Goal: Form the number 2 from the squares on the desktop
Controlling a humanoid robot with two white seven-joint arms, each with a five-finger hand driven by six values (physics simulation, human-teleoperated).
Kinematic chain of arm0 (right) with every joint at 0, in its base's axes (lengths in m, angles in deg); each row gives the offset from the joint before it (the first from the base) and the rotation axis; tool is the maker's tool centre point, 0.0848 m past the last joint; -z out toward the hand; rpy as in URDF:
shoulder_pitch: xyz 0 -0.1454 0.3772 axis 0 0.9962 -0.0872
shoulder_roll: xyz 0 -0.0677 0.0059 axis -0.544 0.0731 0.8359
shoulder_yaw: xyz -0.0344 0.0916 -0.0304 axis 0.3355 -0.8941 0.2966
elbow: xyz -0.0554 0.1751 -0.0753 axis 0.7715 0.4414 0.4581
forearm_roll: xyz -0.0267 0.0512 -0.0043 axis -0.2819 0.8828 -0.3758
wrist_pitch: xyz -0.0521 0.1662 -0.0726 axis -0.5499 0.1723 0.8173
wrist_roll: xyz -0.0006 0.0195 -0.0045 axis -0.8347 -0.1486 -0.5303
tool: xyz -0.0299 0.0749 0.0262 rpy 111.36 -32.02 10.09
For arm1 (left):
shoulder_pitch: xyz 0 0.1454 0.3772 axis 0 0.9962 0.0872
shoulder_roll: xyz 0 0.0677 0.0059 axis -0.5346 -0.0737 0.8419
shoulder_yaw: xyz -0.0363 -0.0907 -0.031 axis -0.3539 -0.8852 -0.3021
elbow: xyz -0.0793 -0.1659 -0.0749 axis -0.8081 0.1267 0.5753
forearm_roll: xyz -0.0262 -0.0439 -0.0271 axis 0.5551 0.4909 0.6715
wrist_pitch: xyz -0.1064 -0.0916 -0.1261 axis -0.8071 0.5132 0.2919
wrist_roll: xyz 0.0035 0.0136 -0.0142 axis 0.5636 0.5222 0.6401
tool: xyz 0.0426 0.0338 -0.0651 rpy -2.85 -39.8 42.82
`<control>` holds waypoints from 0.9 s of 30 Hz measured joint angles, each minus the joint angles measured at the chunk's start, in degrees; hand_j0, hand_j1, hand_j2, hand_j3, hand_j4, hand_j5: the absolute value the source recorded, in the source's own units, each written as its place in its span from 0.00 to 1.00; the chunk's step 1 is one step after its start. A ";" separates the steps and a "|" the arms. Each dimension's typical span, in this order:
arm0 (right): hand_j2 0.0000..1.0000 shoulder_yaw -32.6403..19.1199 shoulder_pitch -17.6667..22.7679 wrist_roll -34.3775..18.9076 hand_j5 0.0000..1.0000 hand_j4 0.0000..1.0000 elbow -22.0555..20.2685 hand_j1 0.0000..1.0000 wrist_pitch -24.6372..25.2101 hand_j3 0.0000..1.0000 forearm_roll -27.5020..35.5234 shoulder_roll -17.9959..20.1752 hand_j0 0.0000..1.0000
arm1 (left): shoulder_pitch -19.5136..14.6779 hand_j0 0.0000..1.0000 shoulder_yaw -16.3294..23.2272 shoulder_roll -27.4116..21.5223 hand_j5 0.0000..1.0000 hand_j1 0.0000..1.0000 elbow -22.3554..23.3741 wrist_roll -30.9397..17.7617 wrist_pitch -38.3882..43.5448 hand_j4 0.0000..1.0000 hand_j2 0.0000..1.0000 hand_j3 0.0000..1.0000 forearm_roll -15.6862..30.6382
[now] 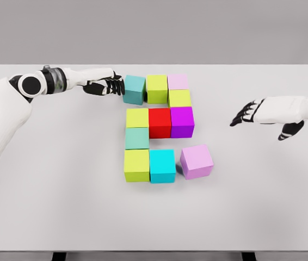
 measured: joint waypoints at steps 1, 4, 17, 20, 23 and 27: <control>1.00 -0.27 1.32 0.00 1.00 1.00 -0.99 1.00 -0.01 1.00 -2.31 -0.38 1.00 | 0.00 0.44 0.00 0.04 0.44 0.44 -0.01 0.00 -0.06 0.44 0.44 0.44 -0.01; 1.00 -0.32 2.81 0.00 1.00 1.00 -4.13 1.00 0.01 1.00 -6.80 -1.52 1.00 | 0.09 0.44 -0.09 0.21 0.44 0.44 -0.41 0.02 -0.10 0.44 0.44 0.44 0.14; 1.00 2.63 3.08 0.01 1.00 1.00 -11.57 1.00 0.03 1.00 -11.86 -1.90 1.00 | 0.18 0.44 -0.35 0.10 0.44 0.44 -1.06 0.00 -0.95 0.44 0.44 0.44 0.54; 1.00 2.99 3.17 0.01 1.00 1.00 -12.43 1.00 0.04 1.00 -11.98 -1.68 1.00 | -0.18 0.55 -0.49 -0.02 0.55 0.55 -1.24 0.00 -1.64 0.55 0.55 0.55 1.58; 1.00 3.18 3.17 0.01 1.00 1.00 -13.49 1.00 0.03 1.00 -12.03 -1.38 1.00 | -0.26 0.61 -0.63 -0.09 0.61 0.61 -1.36 0.00 -2.07 0.61 0.61 0.61 1.98; 1.00 3.26 3.08 0.01 1.00 1.00 -14.64 1.00 0.03 1.00 -12.00 -1.23 1.00 | -0.09 0.61 -0.57 -1.29 0.61 0.61 -2.43 0.00 -2.27 0.61 0.61 0.61 3.47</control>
